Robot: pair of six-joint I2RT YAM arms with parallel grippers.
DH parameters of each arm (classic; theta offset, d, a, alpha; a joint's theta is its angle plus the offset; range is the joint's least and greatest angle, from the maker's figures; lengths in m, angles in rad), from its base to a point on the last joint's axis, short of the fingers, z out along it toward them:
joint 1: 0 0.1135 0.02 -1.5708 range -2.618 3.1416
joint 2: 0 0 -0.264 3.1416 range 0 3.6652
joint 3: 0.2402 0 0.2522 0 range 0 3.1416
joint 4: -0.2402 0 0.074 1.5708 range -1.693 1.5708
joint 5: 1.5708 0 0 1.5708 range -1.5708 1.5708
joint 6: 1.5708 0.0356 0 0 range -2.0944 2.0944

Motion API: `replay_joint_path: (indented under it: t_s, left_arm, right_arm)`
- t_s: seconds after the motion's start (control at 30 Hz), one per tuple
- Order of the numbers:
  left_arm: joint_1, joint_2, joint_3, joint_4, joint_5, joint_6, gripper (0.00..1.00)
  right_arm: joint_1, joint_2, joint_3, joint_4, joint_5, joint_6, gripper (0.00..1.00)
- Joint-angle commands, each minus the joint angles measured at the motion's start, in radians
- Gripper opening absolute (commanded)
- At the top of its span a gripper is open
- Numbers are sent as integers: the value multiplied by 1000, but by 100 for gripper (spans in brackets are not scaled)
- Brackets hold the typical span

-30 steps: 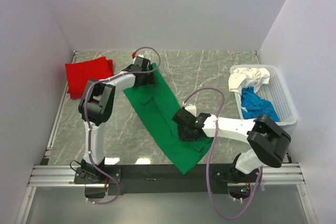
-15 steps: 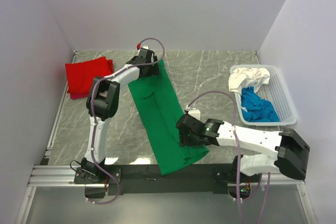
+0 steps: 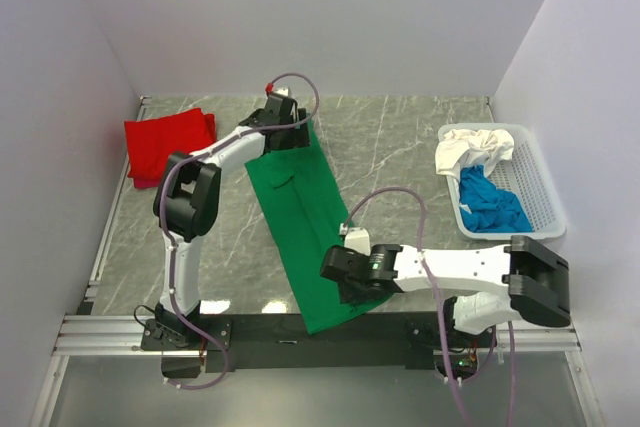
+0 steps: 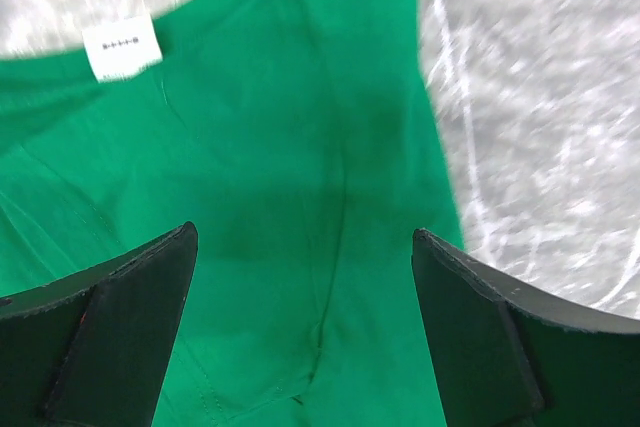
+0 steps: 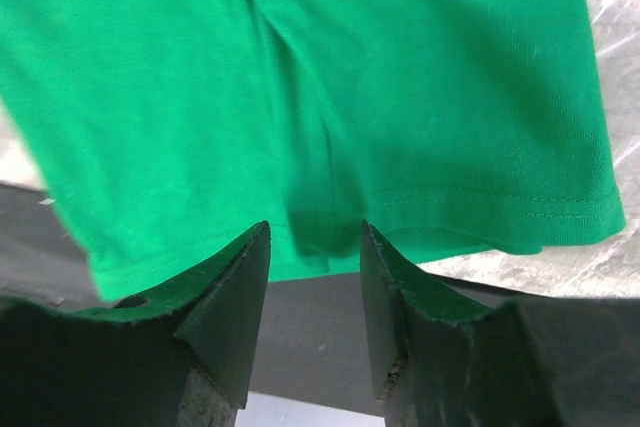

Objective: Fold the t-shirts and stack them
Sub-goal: Fold the tshirt

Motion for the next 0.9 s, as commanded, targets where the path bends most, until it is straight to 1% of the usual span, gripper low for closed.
replay_joint_path:
  t_s: [0.0,0.1,0.2,0.23,0.3,0.4,0.6,0.87]
  left_arm:
    - [-1,30,-20,22,36,-10,94]
    - [-1,59,-14,17,38,-4,94]
    - [-1,87,3,10,38,4,94]
    - [-1,93,6,8,38,4,94]
    - [-1,105,12,8,39,5,94]
    - [1,111,6,14,44,4,94]
    - [6,116,0,17,44,5,94]
    - [21,144,35,-4,39,14,94]
  right_arm:
    - [16,41,57,-30,48,40,47]
    - [16,73,63,-37,54,44,45]
    - [18,84,68,-36,54,46,40]
    - [20,85,71,-37,53,47,36]
    - [21,85,74,-37,54,47,31]
    - [23,85,74,-31,50,44,15]
    - [36,102,83,-37,39,35,0]
    - [75,131,119,-71,31,38,0]
